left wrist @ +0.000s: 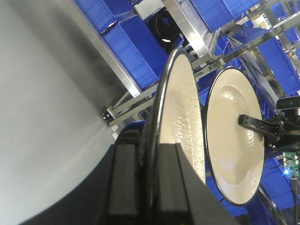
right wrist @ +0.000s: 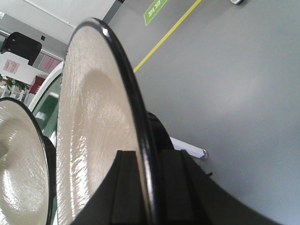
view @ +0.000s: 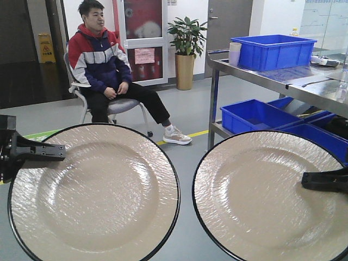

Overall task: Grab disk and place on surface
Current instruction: 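Hold both plates while the base drives to the steel counter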

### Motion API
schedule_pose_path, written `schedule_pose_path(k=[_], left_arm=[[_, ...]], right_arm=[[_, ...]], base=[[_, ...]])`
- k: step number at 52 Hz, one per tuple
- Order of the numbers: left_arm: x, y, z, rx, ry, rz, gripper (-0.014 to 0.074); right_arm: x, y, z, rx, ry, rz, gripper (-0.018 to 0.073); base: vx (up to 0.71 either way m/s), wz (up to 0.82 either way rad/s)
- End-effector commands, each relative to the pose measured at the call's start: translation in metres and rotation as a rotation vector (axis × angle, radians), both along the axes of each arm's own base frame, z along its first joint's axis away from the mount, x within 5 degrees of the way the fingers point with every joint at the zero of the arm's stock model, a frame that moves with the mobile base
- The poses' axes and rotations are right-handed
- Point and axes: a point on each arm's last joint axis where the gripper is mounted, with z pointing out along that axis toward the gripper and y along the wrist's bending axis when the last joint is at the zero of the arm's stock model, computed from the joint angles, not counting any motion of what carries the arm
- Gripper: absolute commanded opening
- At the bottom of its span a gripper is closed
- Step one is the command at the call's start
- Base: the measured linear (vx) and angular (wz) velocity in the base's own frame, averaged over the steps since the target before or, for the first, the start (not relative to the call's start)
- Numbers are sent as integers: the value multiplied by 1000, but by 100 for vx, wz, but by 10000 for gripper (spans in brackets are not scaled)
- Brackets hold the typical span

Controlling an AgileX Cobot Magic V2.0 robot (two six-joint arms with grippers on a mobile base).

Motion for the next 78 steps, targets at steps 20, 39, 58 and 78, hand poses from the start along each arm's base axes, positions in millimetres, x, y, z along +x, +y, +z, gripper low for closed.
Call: schedule_pose_path(k=[20, 39, 58, 78], left_arm=[[-8, -5, 30, -138, -81, 10, -5], [-8, -5, 30, -138, -81, 10, -5], [-8, -5, 30, -138, -81, 10, -5], [-8, -5, 30, -138, -81, 10, -5]], right_arm=[[-5, 4, 27, 93, -105, -10, -9], [-5, 4, 27, 93, -105, -10, -9], [-5, 5, 27, 94, -105, -9, -9], [-5, 4, 27, 94, -105, -10, -9]], base=[[28, 0], [37, -3], [44, -7], [47, -14]])
